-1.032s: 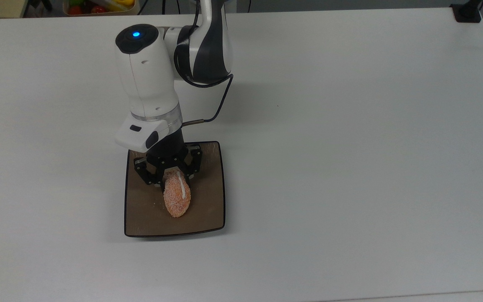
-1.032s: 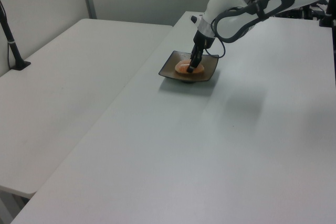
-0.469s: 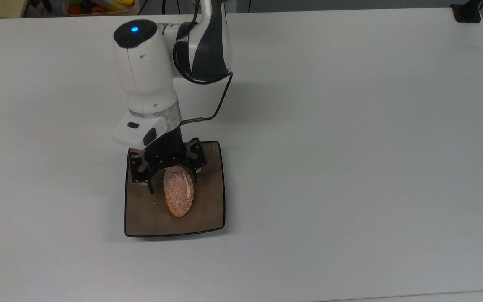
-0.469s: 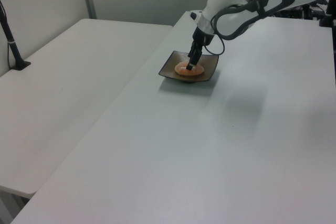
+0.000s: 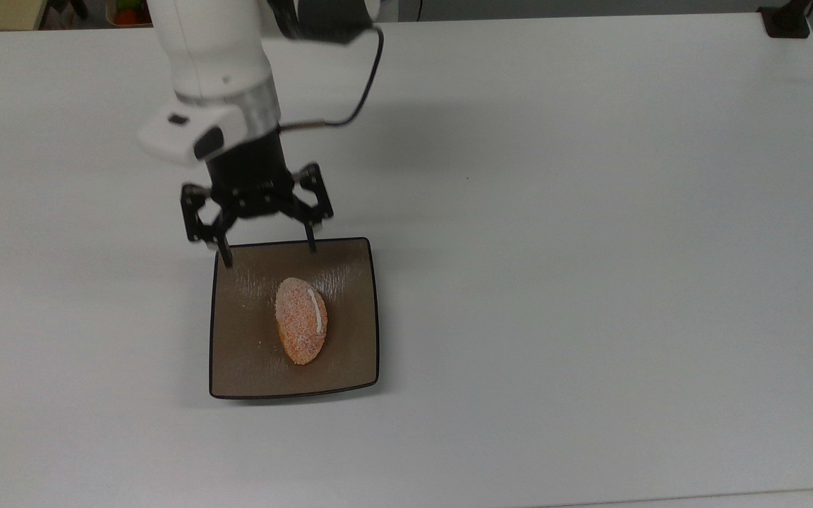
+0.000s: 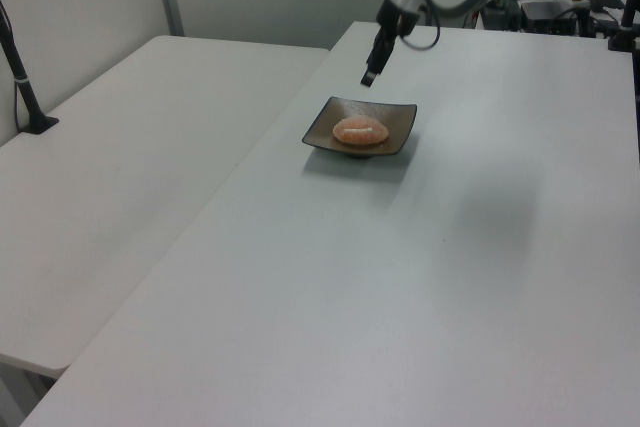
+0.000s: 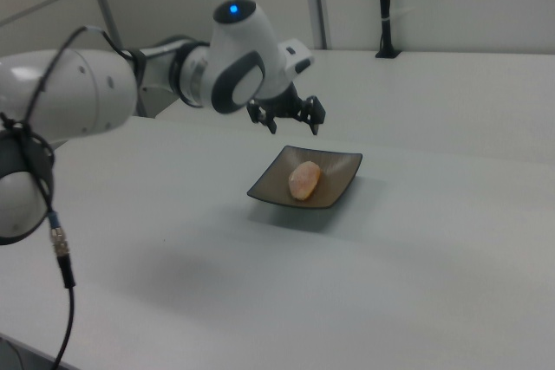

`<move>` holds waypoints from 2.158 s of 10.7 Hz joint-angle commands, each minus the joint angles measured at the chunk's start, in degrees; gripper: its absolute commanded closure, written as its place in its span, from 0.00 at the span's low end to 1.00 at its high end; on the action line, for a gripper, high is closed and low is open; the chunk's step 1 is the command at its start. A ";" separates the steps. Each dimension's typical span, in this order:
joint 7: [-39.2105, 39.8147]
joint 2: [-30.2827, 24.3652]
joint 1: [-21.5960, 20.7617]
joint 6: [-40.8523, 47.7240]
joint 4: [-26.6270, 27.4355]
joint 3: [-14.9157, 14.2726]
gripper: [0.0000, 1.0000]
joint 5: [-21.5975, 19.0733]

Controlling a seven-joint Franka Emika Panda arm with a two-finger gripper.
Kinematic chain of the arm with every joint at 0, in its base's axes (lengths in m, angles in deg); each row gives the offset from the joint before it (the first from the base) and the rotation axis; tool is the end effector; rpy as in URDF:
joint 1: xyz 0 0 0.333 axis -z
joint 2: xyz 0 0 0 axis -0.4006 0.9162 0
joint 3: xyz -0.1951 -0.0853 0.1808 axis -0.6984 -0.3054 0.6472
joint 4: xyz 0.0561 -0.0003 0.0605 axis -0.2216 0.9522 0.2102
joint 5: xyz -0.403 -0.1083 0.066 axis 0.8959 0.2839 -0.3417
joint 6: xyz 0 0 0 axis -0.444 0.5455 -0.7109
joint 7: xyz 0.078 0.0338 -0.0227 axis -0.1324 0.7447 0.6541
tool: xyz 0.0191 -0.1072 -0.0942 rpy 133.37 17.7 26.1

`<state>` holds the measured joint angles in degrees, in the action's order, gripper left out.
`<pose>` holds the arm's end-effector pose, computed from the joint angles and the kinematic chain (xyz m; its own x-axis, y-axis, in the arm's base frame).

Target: Bread is placed on a ceramic plate

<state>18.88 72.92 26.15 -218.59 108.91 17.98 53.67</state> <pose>0.7430 -0.0048 0.3916 0.8582 0.2663 0.4389 0.2868 -0.9578 0.0204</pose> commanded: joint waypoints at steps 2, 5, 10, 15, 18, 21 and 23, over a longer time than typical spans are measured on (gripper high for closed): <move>-8.16 -13.56 0.37 20.12 2.26 -2.33 0.00 -0.31; -18.01 -21.39 0.46 33.40 2.17 -2.86 0.00 1.09; -31.21 -28.00 -3.92 50.21 2.09 -2.77 0.00 3.72; -29.99 -27.57 -7.19 42.27 4.98 -2.60 0.00 4.09; -24.01 -27.39 -7.10 36.70 6.65 -2.60 0.00 4.00; -23.92 -27.30 -7.19 36.43 6.66 -2.60 0.00 4.00; -23.92 -27.30 -7.19 36.61 6.66 -2.42 0.00 4.00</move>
<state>-6.16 46.41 19.59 -180.51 114.20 15.76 56.80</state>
